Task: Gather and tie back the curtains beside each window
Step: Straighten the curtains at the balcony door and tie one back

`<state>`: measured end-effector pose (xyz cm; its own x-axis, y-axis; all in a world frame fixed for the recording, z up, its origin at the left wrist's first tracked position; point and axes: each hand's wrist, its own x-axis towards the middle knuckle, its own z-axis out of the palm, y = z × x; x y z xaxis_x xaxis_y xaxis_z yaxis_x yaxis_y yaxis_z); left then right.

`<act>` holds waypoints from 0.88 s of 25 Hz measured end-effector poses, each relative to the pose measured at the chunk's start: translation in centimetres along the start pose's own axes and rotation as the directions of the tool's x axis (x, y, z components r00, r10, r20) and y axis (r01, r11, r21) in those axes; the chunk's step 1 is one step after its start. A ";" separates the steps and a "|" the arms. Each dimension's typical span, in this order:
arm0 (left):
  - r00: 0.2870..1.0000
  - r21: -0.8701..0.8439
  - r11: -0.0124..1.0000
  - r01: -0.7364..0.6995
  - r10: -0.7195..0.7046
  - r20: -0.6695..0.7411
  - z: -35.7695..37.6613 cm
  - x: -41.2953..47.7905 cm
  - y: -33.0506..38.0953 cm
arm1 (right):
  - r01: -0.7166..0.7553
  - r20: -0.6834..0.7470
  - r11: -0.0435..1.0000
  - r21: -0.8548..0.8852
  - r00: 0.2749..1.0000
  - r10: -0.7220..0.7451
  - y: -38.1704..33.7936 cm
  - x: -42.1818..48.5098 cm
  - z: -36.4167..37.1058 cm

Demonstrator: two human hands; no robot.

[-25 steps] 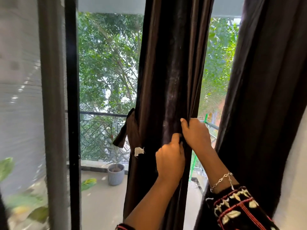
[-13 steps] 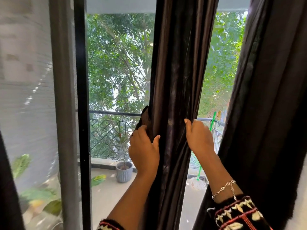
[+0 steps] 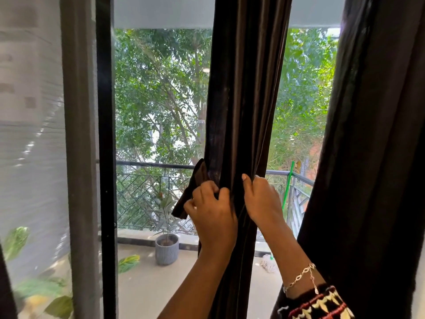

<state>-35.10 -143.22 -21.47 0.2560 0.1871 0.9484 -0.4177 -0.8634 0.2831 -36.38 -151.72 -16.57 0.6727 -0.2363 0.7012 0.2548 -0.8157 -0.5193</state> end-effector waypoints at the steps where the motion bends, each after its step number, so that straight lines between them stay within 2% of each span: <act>1: 1.000 0.016 1.000 -0.015 0.015 -0.009 0.2 -0.4 0.1 | 0.012 0.006 1.000 0.027 1.000 -0.013 -0.2 0.0 0.1; 3: 0.999 0.008 1.000 -0.025 0.025 -0.025 0.5 -0.6 0.3 | 0.027 0.029 0.998 0.065 0.999 -0.029 -0.5 0.1 0.2; 8: 0.996 -0.150 0.985 -0.085 0.080 -0.039 0.7 -0.8 -0.4 | 0.051 0.018 0.998 -0.040 0.999 -0.050 -0.3 0.1 0.7; 14: 0.976 -0.442 0.879 0.181 -0.214 -0.026 0.0 0.4 -2.4 | 0.083 -0.022 0.997 -0.007 0.996 -0.083 0.5 -0.6 1.0; 18: 0.949 -0.298 0.909 0.291 -0.315 -0.032 0.2 3.1 -3.5 | 0.080 -0.029 0.997 -0.017 0.996 -0.081 0.7 -0.7 0.7; 22: 0.905 -0.210 0.881 0.424 -0.420 0.065 0.1 5.8 -4.3 | 0.081 -0.021 0.997 -0.015 0.996 -0.082 0.7 -0.9 0.7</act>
<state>-31.73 -138.52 -17.22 0.4638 0.5017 0.7302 -0.4427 -0.5827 0.6815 -36.34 -151.70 -17.91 0.6349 -0.1800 0.7514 0.2979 -0.8402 -0.4530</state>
